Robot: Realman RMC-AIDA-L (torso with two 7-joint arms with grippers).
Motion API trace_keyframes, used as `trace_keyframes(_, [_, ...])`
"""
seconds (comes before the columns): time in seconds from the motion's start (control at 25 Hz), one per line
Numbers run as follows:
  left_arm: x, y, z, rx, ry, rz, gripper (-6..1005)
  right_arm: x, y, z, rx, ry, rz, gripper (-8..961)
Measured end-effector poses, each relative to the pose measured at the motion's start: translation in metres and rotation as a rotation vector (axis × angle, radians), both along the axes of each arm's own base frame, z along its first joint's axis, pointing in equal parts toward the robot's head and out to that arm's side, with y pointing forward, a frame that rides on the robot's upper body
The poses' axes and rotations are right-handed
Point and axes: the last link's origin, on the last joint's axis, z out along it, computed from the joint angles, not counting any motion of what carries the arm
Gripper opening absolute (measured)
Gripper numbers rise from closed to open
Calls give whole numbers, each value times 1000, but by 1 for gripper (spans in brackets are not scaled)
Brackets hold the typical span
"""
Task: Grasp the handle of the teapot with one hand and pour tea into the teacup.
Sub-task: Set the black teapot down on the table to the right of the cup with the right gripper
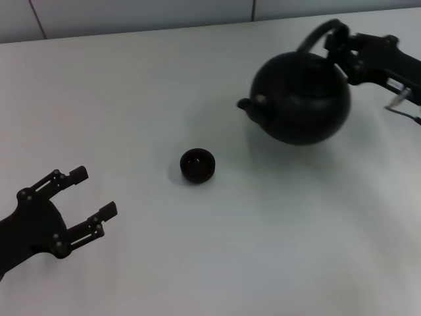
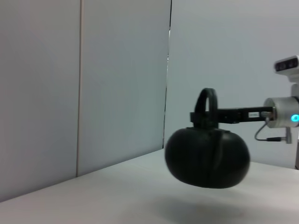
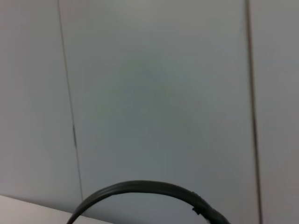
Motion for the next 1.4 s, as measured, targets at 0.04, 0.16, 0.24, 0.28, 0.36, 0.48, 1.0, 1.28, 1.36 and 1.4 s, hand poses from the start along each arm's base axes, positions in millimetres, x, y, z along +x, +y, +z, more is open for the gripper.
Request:
trace_keyframes(0.04, [0,0,0,0,0,-1,808,4,-4,1,2,3,-7,77])
trace_keyframes(0.16, [0,1,0,-1,1,-3,808,17,-19,4,5,7,-40,76])
trace_keyframes(0.24, [0,1,0,-1,1,-2,808,29,-32,6,16,7,-72,76])
trace_keyframes(0.28, [0,1,0,-1,1,-2,808,29,-32,6,16,7,-72,76])
trace_keyframes(0.36, [0,0,0,-2,0,-1,808,37,-41,8,30,14,-95,76])
trace_keyframes(0.48, [0,0,0,-2,0,0,808,42,-48,12,45,18,-110,76])
trace_keyframes(1.0, [1,-1,1,-4,-6,-9,807,35,-39,7,76,-68,-47,85])
trace_keyframes(1.28, [0,-3,1,-4,-9,-6,808,32,-27,-6,83,-148,-29,94])
trace_keyframes(1.36, [0,-4,1,-3,-11,-5,807,32,-26,-8,85,-157,-27,97])
trace_keyframes(1.4, [0,-4,1,-2,-12,-3,807,32,-27,-8,85,-157,-27,98])
